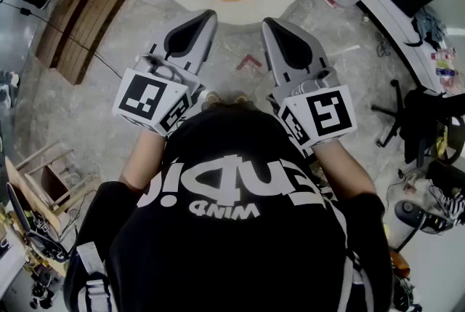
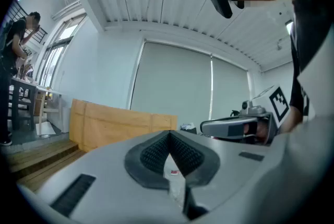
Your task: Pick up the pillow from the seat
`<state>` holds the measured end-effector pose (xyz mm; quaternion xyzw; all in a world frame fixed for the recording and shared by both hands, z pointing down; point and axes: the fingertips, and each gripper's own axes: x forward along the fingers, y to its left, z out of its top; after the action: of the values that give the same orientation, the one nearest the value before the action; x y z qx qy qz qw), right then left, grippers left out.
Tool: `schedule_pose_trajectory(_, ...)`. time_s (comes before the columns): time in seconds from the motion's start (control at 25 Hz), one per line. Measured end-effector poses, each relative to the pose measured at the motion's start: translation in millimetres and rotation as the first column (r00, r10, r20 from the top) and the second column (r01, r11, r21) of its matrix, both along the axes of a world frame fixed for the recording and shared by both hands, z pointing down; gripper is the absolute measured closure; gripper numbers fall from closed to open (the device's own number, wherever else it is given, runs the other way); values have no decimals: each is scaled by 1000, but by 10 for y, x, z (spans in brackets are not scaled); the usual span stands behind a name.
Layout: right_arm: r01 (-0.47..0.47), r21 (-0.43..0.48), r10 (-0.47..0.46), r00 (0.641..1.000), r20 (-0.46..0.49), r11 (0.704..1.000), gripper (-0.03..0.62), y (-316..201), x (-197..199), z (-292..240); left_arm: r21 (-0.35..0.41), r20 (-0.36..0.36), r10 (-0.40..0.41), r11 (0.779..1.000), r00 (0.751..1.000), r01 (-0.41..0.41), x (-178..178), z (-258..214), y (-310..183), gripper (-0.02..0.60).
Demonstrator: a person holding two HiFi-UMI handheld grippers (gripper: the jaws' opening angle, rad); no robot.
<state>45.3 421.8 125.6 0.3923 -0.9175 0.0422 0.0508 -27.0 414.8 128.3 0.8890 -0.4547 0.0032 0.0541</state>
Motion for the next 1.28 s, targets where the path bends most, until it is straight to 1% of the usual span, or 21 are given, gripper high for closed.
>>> schedule_pose_trajectory(0.12, -4, -1, 4, 1000, 0, 1000, 572, -11, 9, 0, -31, 9, -10, 999, 1000, 11, -15, -8, 8, 574)
schedule_pose_trajectory(0.44, 1, -16, -1, 1000, 0, 1000, 572, 11, -31, 38, -42, 8, -10, 999, 1000, 10, -55, 12, 19, 574)
schedule_pose_trajectory(0.64, 54, -29, -53, 998, 35, 998, 572, 16, -188, 33, -54, 12, -6, 999, 1000, 6, -157, 23, 18, 574)
schedule_pose_trajectory(0.8, 90, -48, -89, 996, 28, 995, 572, 41, -242, 88, -71, 13, -12, 997, 1000, 13, -241, 73, 78, 574)
schedule_pose_trajectory(0.96, 86, -66, -84, 996, 29, 994, 572, 38, -315, 180, -89, 7, -9, 996, 1000, 10, -348, 147, 104, 574)
schedule_pose_trajectory(1.12, 98, -70, -97, 995, 15, 993, 572, 19, -487, 292, -108, -3, 15, 994, 1000, -15, -491, 242, 117, 574)
schedule_pose_trajectory(1.28, 69, -67, -69, 998, 10, 995, 572, -103, -529, 305, -124, -5, 28, 992, 1000, -28, -580, 322, 57, 574)
